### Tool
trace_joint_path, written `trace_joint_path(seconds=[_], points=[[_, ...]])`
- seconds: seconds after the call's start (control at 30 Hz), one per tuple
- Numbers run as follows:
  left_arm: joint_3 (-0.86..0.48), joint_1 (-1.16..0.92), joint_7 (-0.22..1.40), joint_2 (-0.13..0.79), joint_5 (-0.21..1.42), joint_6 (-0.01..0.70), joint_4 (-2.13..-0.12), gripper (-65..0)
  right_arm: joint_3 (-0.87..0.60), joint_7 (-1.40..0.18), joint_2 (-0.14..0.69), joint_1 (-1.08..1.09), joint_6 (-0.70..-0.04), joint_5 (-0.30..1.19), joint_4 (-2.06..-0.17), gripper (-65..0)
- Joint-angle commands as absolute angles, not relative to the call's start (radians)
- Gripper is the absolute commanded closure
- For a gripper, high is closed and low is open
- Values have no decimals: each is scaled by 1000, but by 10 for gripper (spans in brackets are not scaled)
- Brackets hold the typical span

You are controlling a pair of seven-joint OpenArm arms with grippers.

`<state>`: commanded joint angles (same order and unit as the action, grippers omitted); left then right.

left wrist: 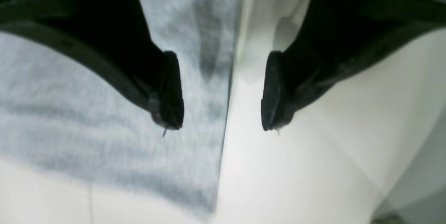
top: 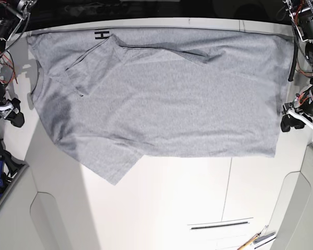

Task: Fold the T-shirt properly
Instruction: 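Move both grippers to the shirt's side edges near the middle, then grasp the shirt's side edges with both grippers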

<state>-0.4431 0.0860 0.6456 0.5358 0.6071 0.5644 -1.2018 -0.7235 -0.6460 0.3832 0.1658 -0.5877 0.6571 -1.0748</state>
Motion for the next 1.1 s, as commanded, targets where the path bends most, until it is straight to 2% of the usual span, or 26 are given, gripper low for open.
trace_joint_path(seconds=[0.17, 0.3, 0.47, 0.83, 1.1], points=[[-389, 220, 582, 558, 601, 587, -947, -386, -694, -593, 382, 213, -586, 570, -1008, -317], [-340, 266, 549, 560, 600, 599, -833, -386, -639, -513, 382, 225, -579, 511, -945, -317], [-328, 266, 542, 560, 586, 599, -827, -386, -606, -479, 379, 244, -580, 505, -866, -317], [-328, 266, 554, 559, 630, 599, -827, -386, -452, -498, 378, 243, -591, 577, -862, -316], [-327, 266, 561, 504, 646, 618, -827, -386, -450, -528, 319, 243, -593, 577, -862, -316]])
